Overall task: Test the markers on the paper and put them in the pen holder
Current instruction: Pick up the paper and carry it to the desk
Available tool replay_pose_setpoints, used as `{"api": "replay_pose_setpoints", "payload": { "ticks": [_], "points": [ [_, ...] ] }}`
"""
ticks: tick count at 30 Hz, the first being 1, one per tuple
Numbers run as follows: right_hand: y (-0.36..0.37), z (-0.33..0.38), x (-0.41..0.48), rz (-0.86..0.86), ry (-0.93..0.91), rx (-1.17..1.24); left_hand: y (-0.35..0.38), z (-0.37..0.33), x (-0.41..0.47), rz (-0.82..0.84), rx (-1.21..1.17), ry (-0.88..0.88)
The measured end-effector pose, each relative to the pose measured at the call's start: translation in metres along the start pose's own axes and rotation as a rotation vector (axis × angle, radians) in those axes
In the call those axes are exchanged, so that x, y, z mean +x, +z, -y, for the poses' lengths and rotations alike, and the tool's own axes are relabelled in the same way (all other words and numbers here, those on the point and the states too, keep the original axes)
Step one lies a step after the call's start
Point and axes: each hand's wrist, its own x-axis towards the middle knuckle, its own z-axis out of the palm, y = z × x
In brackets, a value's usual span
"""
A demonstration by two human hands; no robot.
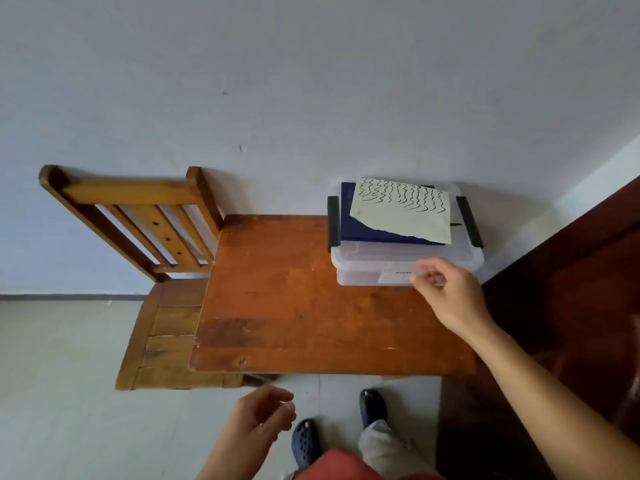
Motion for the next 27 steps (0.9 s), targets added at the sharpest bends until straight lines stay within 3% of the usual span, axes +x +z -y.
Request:
{"api": "replay_pose_setpoints", "payload": {
  "ticks": [3,8,11,15,18,27],
  "points": [
    [-0.001,-0.005,0.051,-0.088,-0.122,-0.242,0.006,-0.002,0.005,-0.076,-0.039,-0.014],
    [0.014,-0.022,0.12,0.137,-0.178,-0.551,0.027,-0.013,0.008,-0.194,-0.069,-0.035],
    [0.015,-0.034,0.134,0.158,-0.251,-0.649,0.042,-0.016,0.011,-0.249,-0.114,-0.051],
    [0.011,-0.041,0.126,0.08,-0.454,-0.598,0.062,-0.021,0.016,-0.296,-0.179,-0.041],
    [0.004,-0.034,0.123,0.078,-0.497,-0.505,0.072,-0.029,0.017,-0.319,-0.217,-0.006],
    [0.039,0.035,0.075,0.54,-0.461,-0.223,0.064,-0.023,-0.014,-0.533,-0.357,0.01]
  ]
}}
